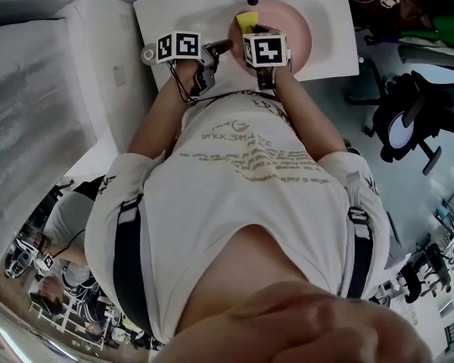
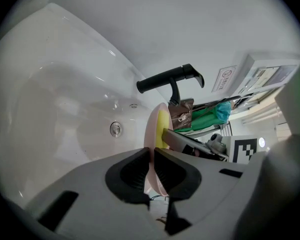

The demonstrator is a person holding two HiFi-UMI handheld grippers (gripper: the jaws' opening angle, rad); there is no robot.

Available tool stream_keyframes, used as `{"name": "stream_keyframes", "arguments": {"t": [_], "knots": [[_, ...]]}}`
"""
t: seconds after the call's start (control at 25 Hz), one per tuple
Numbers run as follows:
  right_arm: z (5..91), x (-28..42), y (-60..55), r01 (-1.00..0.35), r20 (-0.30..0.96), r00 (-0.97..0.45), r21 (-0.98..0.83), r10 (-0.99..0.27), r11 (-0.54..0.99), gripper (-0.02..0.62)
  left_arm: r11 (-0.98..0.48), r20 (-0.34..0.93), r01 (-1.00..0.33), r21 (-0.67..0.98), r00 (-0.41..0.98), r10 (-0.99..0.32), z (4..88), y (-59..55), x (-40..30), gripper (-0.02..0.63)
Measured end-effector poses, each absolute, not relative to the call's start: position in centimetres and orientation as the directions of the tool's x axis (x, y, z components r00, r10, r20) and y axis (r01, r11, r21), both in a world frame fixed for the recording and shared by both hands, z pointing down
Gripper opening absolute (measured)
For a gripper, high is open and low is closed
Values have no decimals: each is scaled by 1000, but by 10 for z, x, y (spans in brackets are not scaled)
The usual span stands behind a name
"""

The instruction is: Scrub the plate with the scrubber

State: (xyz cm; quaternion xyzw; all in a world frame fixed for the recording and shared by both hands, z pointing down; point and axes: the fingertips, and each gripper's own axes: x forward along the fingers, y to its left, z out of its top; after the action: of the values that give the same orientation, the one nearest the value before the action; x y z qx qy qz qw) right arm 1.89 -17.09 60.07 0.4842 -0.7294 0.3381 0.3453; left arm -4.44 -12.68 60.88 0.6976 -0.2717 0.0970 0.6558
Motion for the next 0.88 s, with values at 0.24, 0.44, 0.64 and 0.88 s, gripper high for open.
{"name": "stream_keyframes", "arguments": {"t": [0.24, 0.44, 0.64, 0.88], "knots": [[601, 48, -188, -968, 832, -228, -139, -506, 208, 49, -4, 481, -496, 868, 844, -236, 605, -120, -40, 35], [605, 75, -197, -984, 835, -171, -113, -523, 141, 49, 8, 446, -459, 888, 859, -250, 605, -119, -47, 38], [613, 101, -198, -991, 851, -125, -87, -509, 99, 49, 8, 454, -470, 883, 848, -274, 603, -122, -53, 40], [628, 121, -184, -990, 882, -144, -130, -448, 61, 49, 15, 464, -480, 877, 839, -284, 605, -122, -58, 40]]}}
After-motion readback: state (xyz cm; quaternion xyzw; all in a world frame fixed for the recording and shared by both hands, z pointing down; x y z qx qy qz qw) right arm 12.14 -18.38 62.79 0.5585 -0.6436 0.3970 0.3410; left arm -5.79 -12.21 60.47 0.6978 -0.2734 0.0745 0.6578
